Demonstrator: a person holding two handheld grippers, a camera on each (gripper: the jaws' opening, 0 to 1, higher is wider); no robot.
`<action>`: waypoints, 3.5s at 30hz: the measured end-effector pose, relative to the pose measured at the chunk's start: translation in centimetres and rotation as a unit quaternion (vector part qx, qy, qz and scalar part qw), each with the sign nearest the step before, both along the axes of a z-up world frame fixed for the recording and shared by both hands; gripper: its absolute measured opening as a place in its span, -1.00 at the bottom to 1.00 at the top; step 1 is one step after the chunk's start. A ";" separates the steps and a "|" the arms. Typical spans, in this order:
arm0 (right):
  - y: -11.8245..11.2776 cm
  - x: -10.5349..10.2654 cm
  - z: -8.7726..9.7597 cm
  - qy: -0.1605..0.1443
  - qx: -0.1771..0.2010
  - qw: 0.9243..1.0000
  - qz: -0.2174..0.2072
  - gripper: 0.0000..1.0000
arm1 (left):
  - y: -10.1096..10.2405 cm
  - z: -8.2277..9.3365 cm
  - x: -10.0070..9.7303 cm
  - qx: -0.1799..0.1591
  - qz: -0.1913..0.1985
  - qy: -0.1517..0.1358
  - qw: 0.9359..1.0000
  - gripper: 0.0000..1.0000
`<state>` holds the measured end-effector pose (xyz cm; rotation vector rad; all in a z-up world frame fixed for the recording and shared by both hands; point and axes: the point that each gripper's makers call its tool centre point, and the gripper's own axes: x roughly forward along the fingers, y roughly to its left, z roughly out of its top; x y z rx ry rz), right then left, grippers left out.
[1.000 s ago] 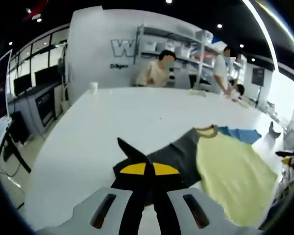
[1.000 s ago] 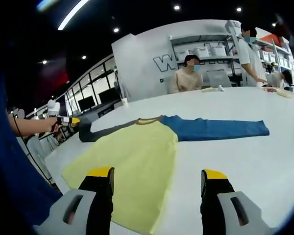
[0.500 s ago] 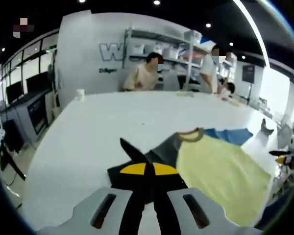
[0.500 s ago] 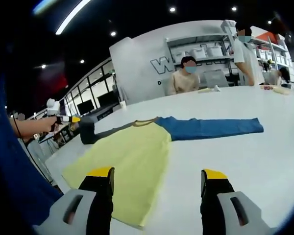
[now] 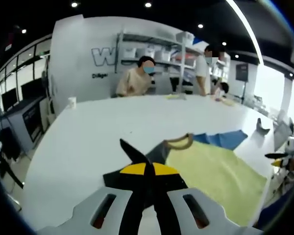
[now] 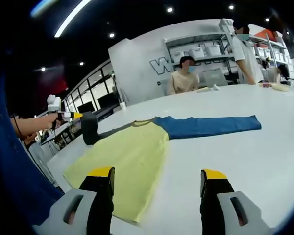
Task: Fold the garment on the visible template until the final outline fits inside the template.
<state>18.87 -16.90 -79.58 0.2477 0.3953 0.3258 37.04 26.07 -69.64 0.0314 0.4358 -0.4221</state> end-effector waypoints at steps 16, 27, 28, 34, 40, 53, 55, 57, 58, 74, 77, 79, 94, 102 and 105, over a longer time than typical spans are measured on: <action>-1.5 0.1 -0.2 0.001 0.008 1.000 0.000 0.44 | -4.4 1.0 -0.2 0.010 -0.042 -0.007 0.999 -1.00; -1.9 0.4 0.2 0.000 0.010 1.000 0.005 0.44 | -7.3 1.8 -0.7 0.006 -0.058 -0.010 0.998 -1.00; -1.9 0.5 0.1 0.000 0.013 1.000 0.006 0.44 | -7.6 1.8 -0.8 0.008 -0.060 -0.011 0.998 -1.00; -1.9 0.5 -0.3 0.002 0.018 1.000 0.014 0.43 | -8.9 1.8 -1.0 0.005 -0.066 -0.011 0.998 -1.00; -2.2 0.3 -0.8 0.003 0.024 1.000 0.016 0.43 | -10.4 2.7 -1.0 0.003 -0.070 -0.015 0.997 -1.00; -2.9 -0.1 -1.1 0.002 0.034 0.999 0.010 0.42 | -12.9 3.2 -1.1 0.013 -0.092 -0.018 0.996 -1.00; -3.1 -0.1 -1.2 0.003 0.035 0.999 0.009 0.42 | -13.4 3.2 -1.3 0.012 -0.095 -0.018 0.995 -1.00; -3.1 -0.1 -1.2 0.003 0.036 0.999 0.010 0.42 | -13.8 3.2 -1.4 0.014 -0.098 -0.018 0.995 -1.00; -3.1 -0.2 -1.2 0.004 0.036 0.999 0.010 0.42 | -13.9 3.1 -1.6 0.015 -0.101 -0.018 0.995 -1.00; -3.4 -0.5 -1.5 0.010 0.039 0.999 0.014 0.42 | -17.6 2.0 -4.4 0.022 -0.153 -0.015 0.988 -1.00; -3.2 -0.7 -1.6 0.012 0.040 0.999 0.014 0.42 | -18.5 1.9 -5.4 0.019 -0.175 -0.015 0.984 -1.00; -3.1 -0.7 -1.8 0.014 0.042 0.999 0.015 0.42 | -18.9 1.4 -6.1 0.023 -0.195 -0.013 0.980 -1.00; -3.0 -0.7 -2.3 0.017 0.044 0.999 0.019 0.42 | -20.9 -0.8 -9.3 0.046 -0.267 0.005 0.963 -1.00; -3.1 -0.8 -2.4 0.021 0.045 0.999 0.017 0.42 | -22.1 -2.1 -10.7 0.058 -0.297 0.014 0.953 -1.00; -3.1 -0.9 -2.3 0.021 0.045 0.999 0.016 0.42 | -22.3 -2.6 -11.0 0.060 -0.299 0.019 0.952 -1.00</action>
